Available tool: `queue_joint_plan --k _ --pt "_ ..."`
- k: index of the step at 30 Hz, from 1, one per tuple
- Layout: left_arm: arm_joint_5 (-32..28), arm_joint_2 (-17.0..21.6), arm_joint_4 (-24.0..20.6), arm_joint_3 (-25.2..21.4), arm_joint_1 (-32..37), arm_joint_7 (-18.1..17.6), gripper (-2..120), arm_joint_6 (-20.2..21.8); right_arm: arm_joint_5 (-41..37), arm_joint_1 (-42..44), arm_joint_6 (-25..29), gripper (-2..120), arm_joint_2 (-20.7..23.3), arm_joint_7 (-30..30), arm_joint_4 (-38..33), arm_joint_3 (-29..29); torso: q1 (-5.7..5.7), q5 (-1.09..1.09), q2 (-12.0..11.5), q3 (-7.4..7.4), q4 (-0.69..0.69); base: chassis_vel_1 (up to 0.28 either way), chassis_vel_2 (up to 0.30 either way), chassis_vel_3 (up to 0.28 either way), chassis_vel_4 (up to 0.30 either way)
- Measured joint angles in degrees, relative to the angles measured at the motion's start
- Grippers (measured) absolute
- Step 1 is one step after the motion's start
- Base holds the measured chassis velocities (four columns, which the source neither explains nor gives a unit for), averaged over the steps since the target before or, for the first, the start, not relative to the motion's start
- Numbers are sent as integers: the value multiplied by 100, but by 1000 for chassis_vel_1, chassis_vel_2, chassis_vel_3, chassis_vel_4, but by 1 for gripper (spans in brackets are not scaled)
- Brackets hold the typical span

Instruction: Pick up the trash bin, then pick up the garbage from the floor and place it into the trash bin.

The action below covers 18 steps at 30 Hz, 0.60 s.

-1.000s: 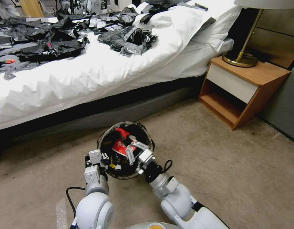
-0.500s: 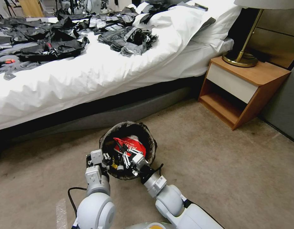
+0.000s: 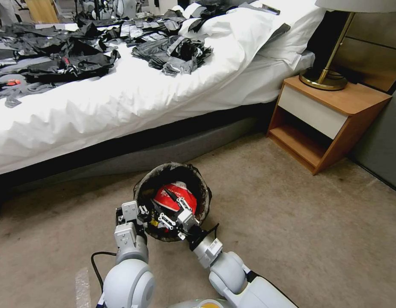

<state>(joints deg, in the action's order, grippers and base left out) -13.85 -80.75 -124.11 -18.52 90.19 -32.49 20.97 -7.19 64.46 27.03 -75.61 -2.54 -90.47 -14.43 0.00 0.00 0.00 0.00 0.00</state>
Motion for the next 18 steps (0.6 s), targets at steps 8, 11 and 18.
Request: queue_joint_plan --k 8,11,18 --pt "0 5 3 -4 1 -17 0 4 4 22 0 92 17 9 -93 7 0 0 0 0 0 0 0 0 0" --pt "0 12 28 -2 0 -15 0 5 27 67 1 100 26 16 -290 22 0 0 0 0 0 0 0 0 0" --pt "4 50 146 -13 -29 -14 0 7 408 215 -44 100 2 403 -1085 330 0 -1 1 0 0 0 0 0 0"
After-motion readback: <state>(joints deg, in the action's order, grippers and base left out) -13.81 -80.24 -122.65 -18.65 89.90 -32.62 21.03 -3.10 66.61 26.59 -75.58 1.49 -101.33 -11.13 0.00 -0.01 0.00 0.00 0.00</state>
